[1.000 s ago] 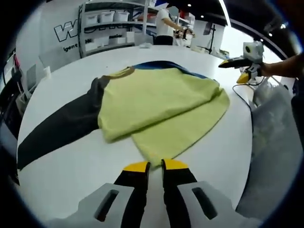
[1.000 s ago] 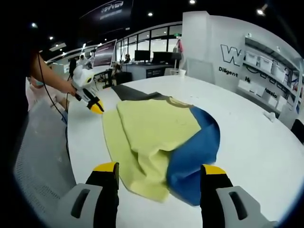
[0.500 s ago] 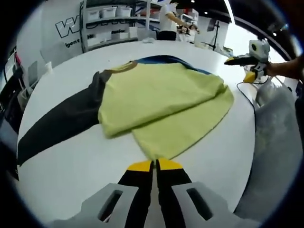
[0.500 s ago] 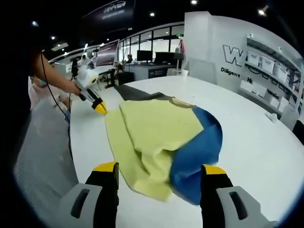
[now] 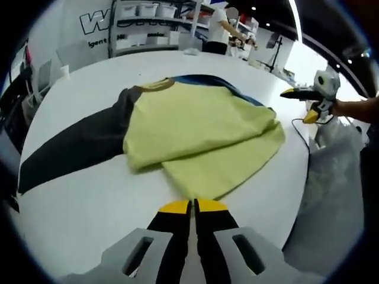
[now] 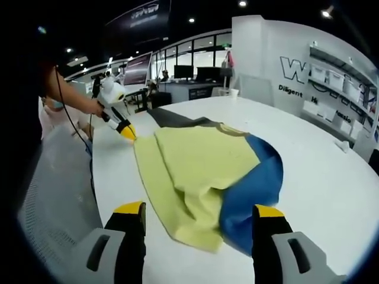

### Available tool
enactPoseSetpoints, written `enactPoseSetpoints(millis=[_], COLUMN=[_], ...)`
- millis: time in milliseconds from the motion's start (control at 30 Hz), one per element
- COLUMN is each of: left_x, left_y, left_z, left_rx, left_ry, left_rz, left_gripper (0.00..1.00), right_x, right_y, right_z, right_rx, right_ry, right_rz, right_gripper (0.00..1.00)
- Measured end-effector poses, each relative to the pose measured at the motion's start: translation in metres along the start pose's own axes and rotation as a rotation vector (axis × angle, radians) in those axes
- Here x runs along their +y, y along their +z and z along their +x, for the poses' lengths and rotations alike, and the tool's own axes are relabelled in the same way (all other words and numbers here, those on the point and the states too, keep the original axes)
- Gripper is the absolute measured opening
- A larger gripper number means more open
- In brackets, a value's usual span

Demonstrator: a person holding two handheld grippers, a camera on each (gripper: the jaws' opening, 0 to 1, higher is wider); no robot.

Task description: Fold the garment on the visible template until the final outline fits inside the template.

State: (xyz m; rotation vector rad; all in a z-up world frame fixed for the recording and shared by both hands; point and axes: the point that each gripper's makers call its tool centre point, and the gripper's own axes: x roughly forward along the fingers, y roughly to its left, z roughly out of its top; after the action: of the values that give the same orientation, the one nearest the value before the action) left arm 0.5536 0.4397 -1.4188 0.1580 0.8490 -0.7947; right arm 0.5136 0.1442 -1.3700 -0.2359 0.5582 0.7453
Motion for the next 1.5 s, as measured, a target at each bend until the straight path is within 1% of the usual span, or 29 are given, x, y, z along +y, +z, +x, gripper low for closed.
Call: enactPoseSetpoints(millis=[167, 333, 667, 900, 1133, 1333, 1500], left_x=[-0.007, -0.014, -0.030, -0.040, -0.049, -0.048, -0.048], left_y=[0.002, 0.001, -0.001, -0.011, -0.017, -0.025, -0.032], left_z=[-0.009, -0.016, -0.033, -0.041, -0.050, -0.056, -0.060], left_rx=[-0.013, -0.018, -0.015, -0.003, 0.005, 0.017, 0.035], left_ry=[-0.010, -0.016, -0.025, -0.030, -0.042, -0.049, -0.068], left_rz=[-0.021, -0.041, -0.048, -0.058, -0.063, -0.070, -0.069], left_gripper=[0.06, 0.06, 0.06, 0.06, 0.06, 0.06, 0.06], right_x=[0.003, 0.005, 0.006, 0.003, 0.003, 0.002, 0.003], right_y=[-0.001, -0.003, -0.005, -0.006, -0.007, -0.008, -0.009], right_z=[-0.001, 0.000, 0.000, -0.002, -0.003, -0.002, -0.002], right_rx=[-0.003, -0.003, -0.002, 0.001, 0.002, 0.005, 0.007], right_ry=[0.010, 0.013, 0.013, 0.004, 0.004, 0.004, 0.006], right_rz=[0.007, 0.010, 0.010, 0.011, 0.010, 0.009, 0.007], right_gripper=[0.73, 0.74, 0.74, 0.74, 0.74, 0.74, 0.74])
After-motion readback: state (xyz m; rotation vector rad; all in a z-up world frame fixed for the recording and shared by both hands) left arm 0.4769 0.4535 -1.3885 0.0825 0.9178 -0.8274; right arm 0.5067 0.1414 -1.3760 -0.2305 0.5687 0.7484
